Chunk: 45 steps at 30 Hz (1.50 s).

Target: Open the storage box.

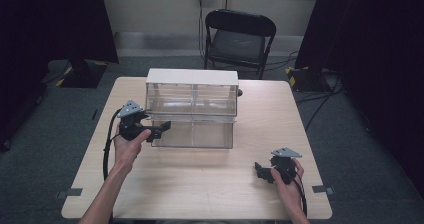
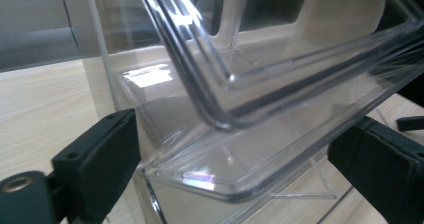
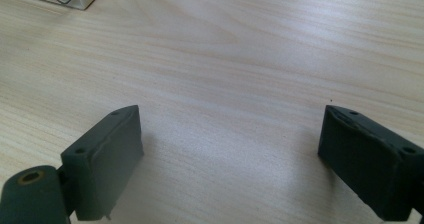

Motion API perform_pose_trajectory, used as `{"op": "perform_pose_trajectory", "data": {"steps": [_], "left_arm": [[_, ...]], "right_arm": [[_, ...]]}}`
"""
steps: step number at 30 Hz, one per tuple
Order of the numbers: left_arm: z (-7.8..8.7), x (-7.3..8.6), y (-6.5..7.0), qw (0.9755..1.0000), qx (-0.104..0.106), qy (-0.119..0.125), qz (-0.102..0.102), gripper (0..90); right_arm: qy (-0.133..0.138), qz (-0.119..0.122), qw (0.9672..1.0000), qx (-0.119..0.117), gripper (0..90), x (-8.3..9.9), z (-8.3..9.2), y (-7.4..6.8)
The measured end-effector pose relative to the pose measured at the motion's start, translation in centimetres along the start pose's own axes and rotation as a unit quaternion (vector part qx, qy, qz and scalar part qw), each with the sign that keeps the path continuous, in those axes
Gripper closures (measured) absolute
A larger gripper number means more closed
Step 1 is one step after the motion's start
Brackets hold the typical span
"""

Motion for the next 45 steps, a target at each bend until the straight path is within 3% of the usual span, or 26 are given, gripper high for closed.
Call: {"op": "perform_pose_trajectory", "data": {"steps": [5,13,45], "left_arm": [[0.02,-0.11,0.16,1.0000,-0.008,0.002,0.001,5.1],[0.29,0.02,-0.05,1.0000,-0.005,-0.002,-0.005,9.6],[0.26,0.07,-0.05,1.0000,-0.004,-0.005,-0.004,9.9]], "right_arm": [[0.000,0.000,1.0000,0.000,9.8,0.00,0.00,0.00],[0.000,0.000,1.0000,0.000,9.8,0.00,0.00,0.00],[0.000,0.001,1.0000,-0.001,9.7,-0.01,-0.02,-0.02]]}}
Point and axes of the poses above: each handheld gripper's, and its own axes: z roughly backward along the jaws, x roughly out of its underside, y roughly to its right, the point moved 8 cm from there along -z, roughly forward along the jaws, and after that the axes turned 5 degrees about -z, right-handed, at the moved point
